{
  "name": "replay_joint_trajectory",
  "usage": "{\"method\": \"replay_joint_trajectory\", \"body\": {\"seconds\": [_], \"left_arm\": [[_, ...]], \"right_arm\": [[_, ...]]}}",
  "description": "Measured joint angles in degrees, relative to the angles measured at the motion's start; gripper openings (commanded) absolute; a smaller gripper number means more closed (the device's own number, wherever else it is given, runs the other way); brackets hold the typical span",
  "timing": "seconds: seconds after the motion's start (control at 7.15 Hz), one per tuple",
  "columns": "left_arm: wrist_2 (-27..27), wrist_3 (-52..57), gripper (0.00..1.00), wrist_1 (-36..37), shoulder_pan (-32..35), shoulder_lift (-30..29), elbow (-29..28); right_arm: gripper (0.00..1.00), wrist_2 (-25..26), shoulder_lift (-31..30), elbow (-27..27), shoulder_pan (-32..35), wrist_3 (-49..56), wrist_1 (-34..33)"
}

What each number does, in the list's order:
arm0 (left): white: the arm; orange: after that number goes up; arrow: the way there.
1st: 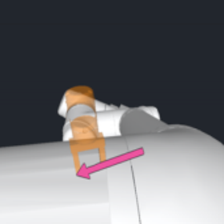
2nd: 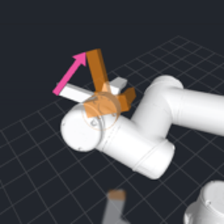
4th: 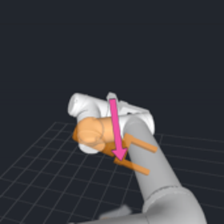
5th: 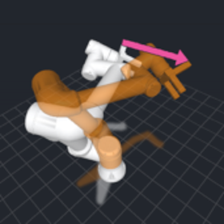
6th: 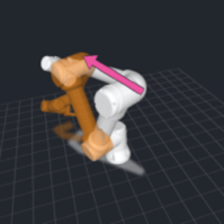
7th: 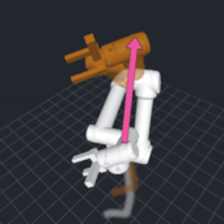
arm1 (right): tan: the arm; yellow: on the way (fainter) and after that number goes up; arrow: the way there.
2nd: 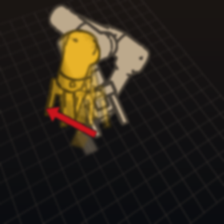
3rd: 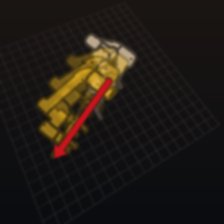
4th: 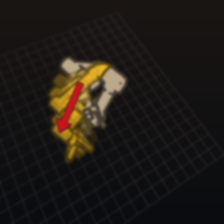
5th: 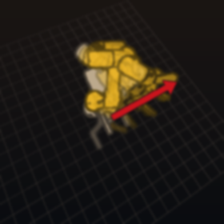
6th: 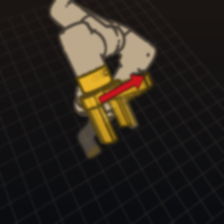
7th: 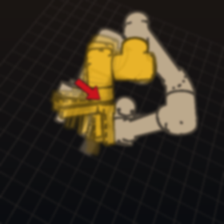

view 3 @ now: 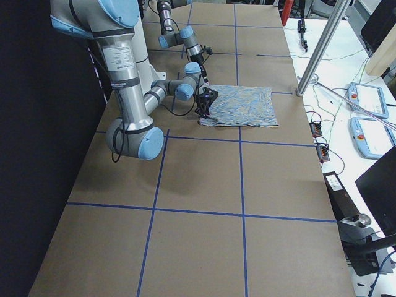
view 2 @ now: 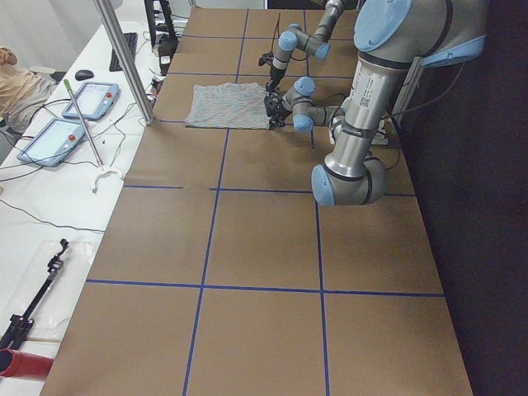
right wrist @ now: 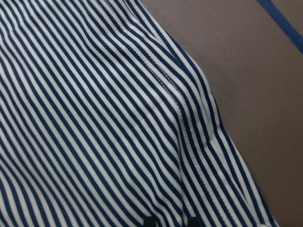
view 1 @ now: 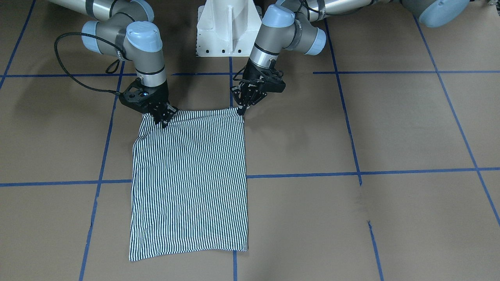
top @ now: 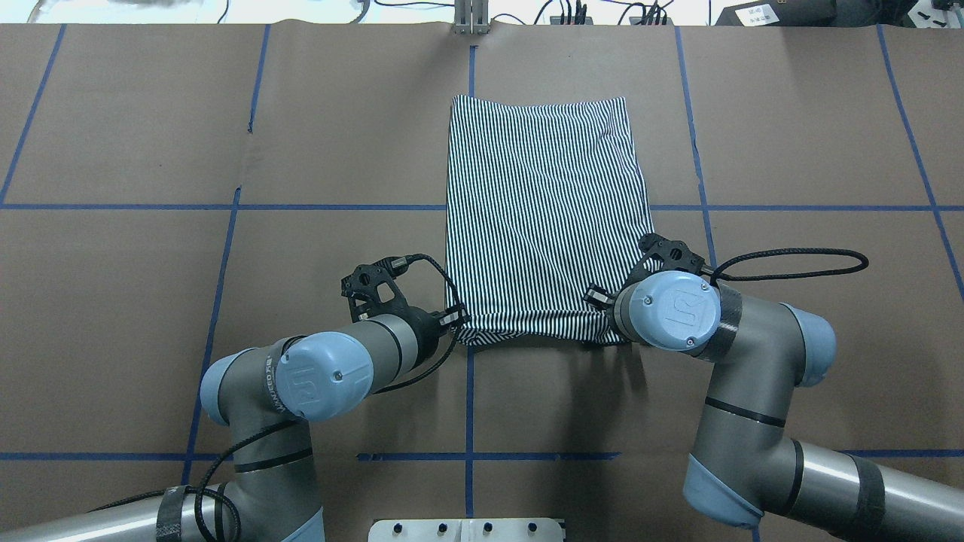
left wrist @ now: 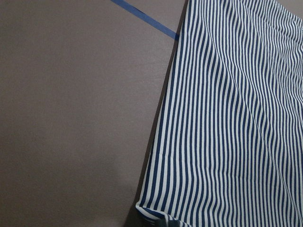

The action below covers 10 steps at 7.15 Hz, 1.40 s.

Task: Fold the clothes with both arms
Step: 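Lift the near edge with both grippers and fold it away from the robot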

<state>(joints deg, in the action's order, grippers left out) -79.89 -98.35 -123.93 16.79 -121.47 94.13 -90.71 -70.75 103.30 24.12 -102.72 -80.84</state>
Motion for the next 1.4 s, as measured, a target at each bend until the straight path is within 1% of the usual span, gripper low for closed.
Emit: {"method": "replay_joint_trajectory", "body": {"seconds": [0.7, 0.84, 0.98, 1.12, 1.26, 1.4], "left_arm": [[-0.2, 0.3, 0.00, 0.0, 0.2, 0.1, 0.4], [-0.3, 1.9, 0.00, 0.4, 0.4, 0.6, 2.0], [-0.5, 4.3, 0.00, 1.4, 0.7, 2.3, 5.6], [-1.2, 5.6, 0.00, 3.7, 0.9, 4.7, 11.0], [-2.3, 5.9, 0.00, 8.3, 1.0, 6.1, 16.8], [-3.1, 5.8, 0.00, 14.2, 1.0, 6.5, 22.7]], "right_arm": [[0.00, 0.1, 0.9, 0.6, 0.3, 0.0, 0.1], [0.00, 0.1, 1.4, 1.0, 0.4, 0.0, 0.0], [0.00, 0.0, 2.1, 2.4, 0.4, -0.1, -0.2], [0.00, 0.0, 2.2, 5.4, 0.2, -0.2, -1.0], [0.00, -0.1, 2.2, 10.1, -0.9, -0.3, -3.7], [0.00, -0.1, 2.3, 16.8, -2.8, -0.3, -9.1]]}}
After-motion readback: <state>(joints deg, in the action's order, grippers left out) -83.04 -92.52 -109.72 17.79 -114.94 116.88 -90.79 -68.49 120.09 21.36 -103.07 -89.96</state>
